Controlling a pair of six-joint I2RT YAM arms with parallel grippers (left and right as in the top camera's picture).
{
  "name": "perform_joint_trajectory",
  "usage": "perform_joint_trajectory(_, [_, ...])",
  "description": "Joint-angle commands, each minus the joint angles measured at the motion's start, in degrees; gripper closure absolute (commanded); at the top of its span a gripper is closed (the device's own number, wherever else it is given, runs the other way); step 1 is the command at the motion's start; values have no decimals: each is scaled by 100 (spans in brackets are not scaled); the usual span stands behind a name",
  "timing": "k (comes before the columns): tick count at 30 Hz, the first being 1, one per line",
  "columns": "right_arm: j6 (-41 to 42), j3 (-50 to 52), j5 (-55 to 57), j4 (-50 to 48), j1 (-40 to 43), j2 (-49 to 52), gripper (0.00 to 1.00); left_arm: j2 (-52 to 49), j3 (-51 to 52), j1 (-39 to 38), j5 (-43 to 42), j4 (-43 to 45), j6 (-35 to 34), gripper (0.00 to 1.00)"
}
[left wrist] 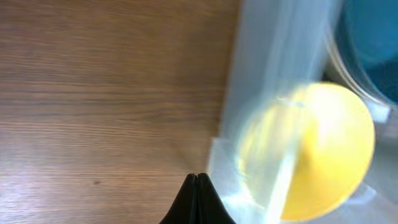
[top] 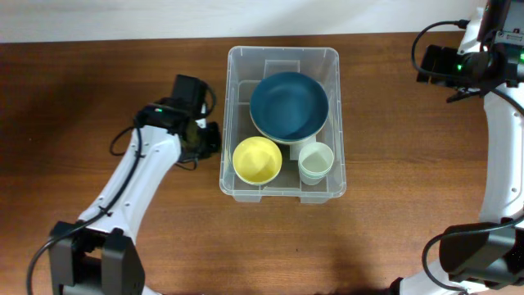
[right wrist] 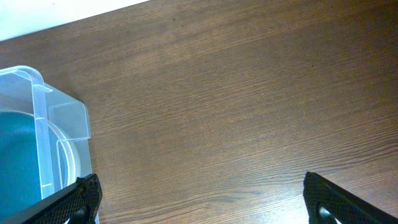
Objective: Pack container
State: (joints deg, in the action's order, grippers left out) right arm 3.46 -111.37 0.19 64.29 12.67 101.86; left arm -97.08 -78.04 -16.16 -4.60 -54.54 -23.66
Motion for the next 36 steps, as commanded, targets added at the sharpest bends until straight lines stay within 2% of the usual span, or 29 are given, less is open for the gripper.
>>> perform_joint_trajectory(1, [42, -17, 33, -13, 17, -24, 1, 28, 22, -219, -120, 33, -55, 98])
perform_joint_trajectory(6, [42, -17, 33, -13, 17, -24, 1, 31, 22, -409, -131, 35, -55, 98])
perform_joint_trajectory(14, [42, -17, 35, -13, 17, -24, 1, 31, 22, -446, -623, 339, -52, 97])
perform_joint_trajectory(22, [42, -17, 33, -13, 17, -24, 1, 31, 20, -116, 280, 365, -57, 82])
perform_joint_trajectory(23, [42, -17, 33, -13, 17, -24, 1, 31, 20, -20, 345, 391, -57, 78])
perform_joint_trajectory(25, [42, -17, 33, -13, 17, -24, 1, 31, 20, 317, 466, 557, -57, 29])
perform_joint_trajectory(27, [42, -17, 33, -13, 17, -24, 1, 31, 20, 557, 625, 743, -55, 1])
perform_joint_trajectory(32, [42, -17, 33, -13, 17, -24, 1, 31, 20, 1104, 1362, 1237, -55, 1])
perform_joint_trajectory(36, [42, -17, 33, -13, 17, -24, 1, 31, 20, 1366, 1366, 1318, -55, 1])
